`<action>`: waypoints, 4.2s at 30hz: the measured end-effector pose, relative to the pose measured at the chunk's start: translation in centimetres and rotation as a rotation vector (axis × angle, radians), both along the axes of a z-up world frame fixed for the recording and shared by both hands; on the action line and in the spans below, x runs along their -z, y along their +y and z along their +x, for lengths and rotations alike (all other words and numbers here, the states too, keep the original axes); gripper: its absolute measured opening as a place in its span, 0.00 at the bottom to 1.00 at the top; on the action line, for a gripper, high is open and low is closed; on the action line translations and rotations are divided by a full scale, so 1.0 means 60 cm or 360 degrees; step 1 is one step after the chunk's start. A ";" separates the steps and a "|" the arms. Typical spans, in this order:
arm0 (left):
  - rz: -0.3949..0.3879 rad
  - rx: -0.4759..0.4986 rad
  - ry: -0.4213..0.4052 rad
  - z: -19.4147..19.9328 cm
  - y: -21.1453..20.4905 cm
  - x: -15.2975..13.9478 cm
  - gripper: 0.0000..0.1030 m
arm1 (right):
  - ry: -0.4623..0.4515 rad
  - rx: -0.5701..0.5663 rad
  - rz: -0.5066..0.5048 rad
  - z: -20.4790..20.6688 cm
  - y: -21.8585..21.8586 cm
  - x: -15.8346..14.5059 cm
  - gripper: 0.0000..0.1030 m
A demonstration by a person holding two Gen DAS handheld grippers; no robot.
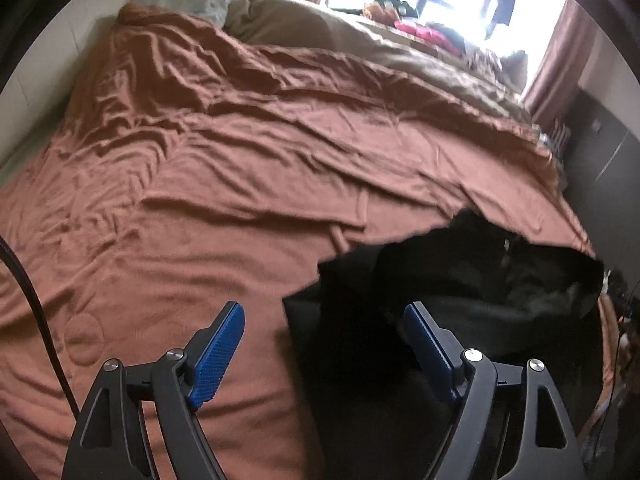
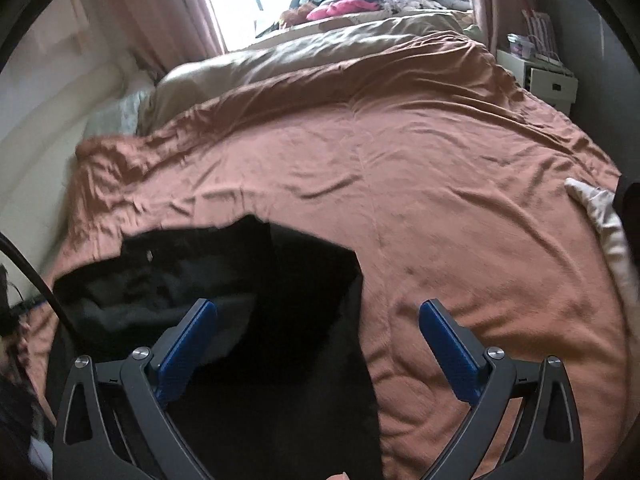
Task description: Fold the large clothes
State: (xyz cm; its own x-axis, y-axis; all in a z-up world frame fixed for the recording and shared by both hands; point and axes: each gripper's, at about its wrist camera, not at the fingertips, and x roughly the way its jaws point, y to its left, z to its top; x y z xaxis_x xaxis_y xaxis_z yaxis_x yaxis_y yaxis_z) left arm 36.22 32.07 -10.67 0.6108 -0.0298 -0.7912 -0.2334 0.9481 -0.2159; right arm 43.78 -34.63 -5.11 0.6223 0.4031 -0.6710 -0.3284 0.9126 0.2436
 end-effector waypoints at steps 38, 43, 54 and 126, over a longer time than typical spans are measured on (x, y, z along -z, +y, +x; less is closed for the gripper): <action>0.0011 0.0260 -0.0053 0.150 -0.037 0.019 0.12 | -0.0080 0.0002 0.0065 0.131 0.063 0.000 0.01; 0.0062 0.0219 -0.0094 0.154 -0.029 -0.005 0.11 | -0.0156 0.0021 0.0058 0.127 0.076 -0.014 0.01; 0.0029 0.0025 0.0035 0.194 0.009 0.046 0.53 | 0.0006 0.0106 0.0022 0.175 0.101 0.059 0.02; -0.0205 -0.0112 0.0081 -0.172 -0.035 0.050 0.51 | 0.0117 -0.0301 -0.0114 -0.139 0.180 0.050 0.80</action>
